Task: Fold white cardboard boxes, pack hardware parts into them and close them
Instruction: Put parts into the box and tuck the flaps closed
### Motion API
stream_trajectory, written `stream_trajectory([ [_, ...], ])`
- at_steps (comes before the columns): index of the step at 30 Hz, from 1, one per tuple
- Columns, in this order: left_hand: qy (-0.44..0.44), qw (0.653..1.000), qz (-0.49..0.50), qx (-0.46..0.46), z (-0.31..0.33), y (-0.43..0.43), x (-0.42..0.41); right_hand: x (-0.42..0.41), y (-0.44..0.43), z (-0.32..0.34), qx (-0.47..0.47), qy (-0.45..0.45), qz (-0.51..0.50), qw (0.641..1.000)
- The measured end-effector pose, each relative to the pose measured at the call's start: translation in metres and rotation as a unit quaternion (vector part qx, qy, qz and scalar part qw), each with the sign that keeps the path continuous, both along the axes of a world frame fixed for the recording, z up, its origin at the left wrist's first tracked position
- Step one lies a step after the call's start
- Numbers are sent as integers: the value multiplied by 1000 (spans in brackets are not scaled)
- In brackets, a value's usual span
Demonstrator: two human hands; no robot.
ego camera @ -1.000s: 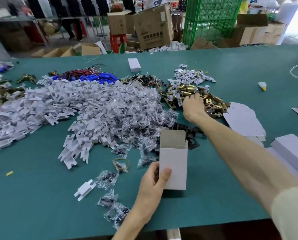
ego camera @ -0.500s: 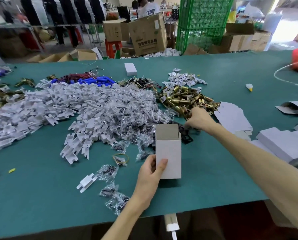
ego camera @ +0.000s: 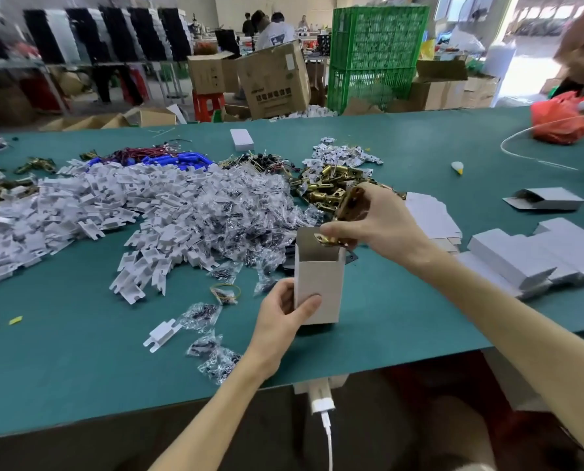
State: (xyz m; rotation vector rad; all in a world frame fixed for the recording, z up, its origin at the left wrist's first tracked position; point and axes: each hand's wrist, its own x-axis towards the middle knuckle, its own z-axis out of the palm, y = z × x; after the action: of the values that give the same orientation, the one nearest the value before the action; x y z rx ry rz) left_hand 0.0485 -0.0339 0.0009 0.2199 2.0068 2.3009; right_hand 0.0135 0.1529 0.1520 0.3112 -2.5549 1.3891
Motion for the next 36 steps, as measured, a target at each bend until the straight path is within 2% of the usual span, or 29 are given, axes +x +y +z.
stream_trajectory([
  [3,18,1000,2,1,-2,-1,0,-1,-11,-4,85,24,-45,995],
  [9,25,1000,4,-14,-4,-1,-3,2,-22,-2,218,110,-45,969],
  [13,17,1000,8,-6,-6,0,-3,-3,-30,-8,275,41,-27,960],
  [15,13,1000,10,-5,-7,-1,-3,-5,-32,-13,264,16,-13,964],
  [17,13,1000,9,-4,-7,-2,-4,-6,-31,-15,247,3,-4,969],
  [23,23,1000,9,-9,-8,-1,-4,3,-36,-14,292,1,38,956],
  [29,16,1000,6,-17,-10,0,-5,15,-47,-25,382,-14,48,923],
  [32,9,1000,6,-15,-10,0,-4,19,-49,-22,442,-25,68,894],
  [36,4,1000,8,-24,-10,0,-4,21,-54,-20,463,-39,62,883],
])
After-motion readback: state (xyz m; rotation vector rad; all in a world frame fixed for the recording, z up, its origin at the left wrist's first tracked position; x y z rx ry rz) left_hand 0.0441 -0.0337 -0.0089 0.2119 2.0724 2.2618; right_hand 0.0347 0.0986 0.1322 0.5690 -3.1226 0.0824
